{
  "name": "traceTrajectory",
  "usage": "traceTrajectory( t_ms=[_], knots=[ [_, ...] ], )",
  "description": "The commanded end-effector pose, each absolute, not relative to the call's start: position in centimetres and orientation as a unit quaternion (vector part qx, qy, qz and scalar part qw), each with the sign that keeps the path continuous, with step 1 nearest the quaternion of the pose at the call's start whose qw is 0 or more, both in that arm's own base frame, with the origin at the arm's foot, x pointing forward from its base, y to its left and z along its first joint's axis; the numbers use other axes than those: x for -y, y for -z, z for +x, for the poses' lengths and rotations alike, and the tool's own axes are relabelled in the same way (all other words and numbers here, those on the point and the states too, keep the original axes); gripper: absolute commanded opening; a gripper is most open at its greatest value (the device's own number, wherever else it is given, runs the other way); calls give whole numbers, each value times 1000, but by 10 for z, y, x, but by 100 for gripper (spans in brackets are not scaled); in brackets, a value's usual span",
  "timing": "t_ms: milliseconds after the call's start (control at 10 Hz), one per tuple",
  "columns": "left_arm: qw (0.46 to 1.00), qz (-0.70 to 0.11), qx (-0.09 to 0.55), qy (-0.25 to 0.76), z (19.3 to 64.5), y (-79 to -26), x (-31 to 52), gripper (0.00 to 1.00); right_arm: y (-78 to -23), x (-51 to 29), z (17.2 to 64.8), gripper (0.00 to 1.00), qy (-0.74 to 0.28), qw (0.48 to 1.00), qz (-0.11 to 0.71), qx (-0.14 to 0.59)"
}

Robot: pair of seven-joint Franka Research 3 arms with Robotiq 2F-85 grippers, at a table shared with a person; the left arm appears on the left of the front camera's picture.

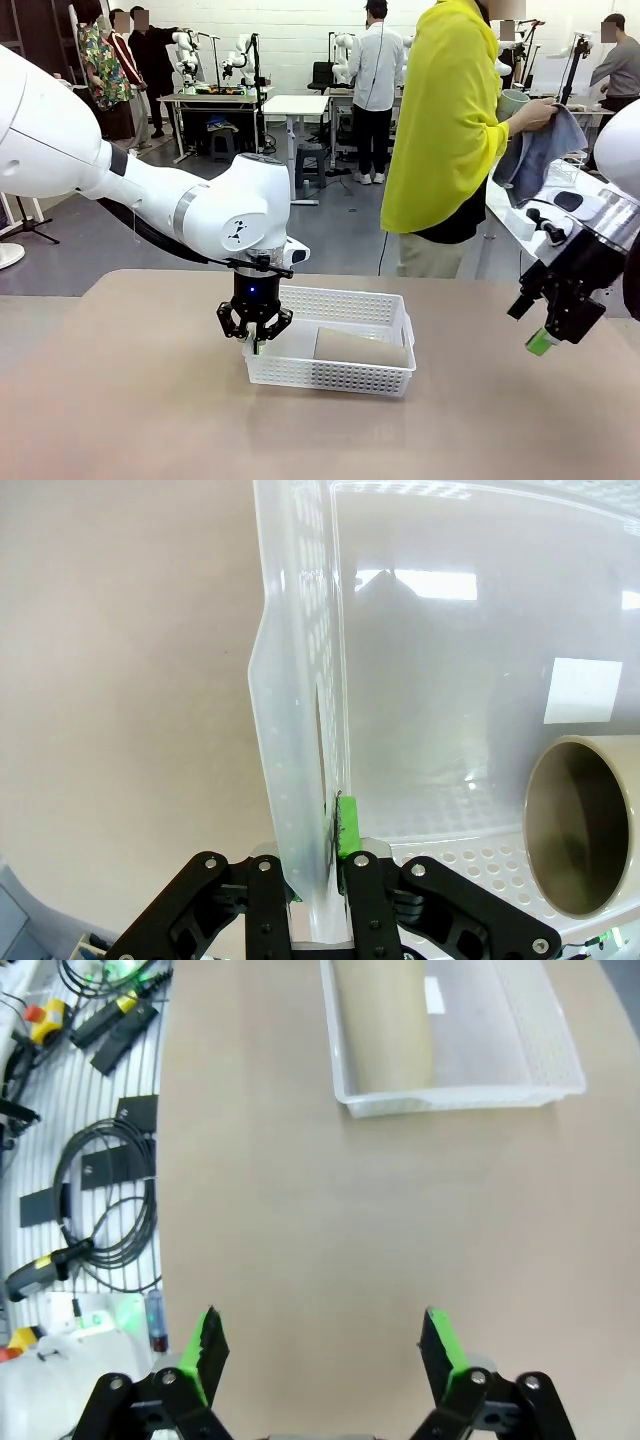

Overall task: Clean and organize the cups into the basket.
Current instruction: Pick up the Organizing basket and move it to the center of the table, then pick up the Reusable plastic cup from the right side of the table and place it inside the Organizing basket.

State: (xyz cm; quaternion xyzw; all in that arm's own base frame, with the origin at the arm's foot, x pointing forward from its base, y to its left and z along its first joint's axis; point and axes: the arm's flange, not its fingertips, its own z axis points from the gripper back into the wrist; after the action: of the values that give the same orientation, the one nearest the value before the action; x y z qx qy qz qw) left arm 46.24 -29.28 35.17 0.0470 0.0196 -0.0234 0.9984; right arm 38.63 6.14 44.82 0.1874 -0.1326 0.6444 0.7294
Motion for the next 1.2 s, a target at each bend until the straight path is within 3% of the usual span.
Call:
traceTrajectory(
  t_ms=[0,400,500,600,800,1100],
  knots=[
    [998,51,-16,31,463,-351,292,3,-458,-72,392,100,-655,718,189,145],
    [998,51,-16,31,463,-351,292,3,-459,-70,389,100,-654,721,183,140],
    [998,51,-16,31,463,-351,292,3,-475,-44,386,100,-674,670,255,177],
    [998,51,-16,31,463,-351,292,3,-490,-12,383,100,-660,655,274,245],
    [998,51,-16,31,463,-351,292,3,-503,62,378,100,-592,656,274,379],
    [998,51,-16,31,463,-351,292,3,-484,162,369,100,-486,648,335,482]
  ],
)
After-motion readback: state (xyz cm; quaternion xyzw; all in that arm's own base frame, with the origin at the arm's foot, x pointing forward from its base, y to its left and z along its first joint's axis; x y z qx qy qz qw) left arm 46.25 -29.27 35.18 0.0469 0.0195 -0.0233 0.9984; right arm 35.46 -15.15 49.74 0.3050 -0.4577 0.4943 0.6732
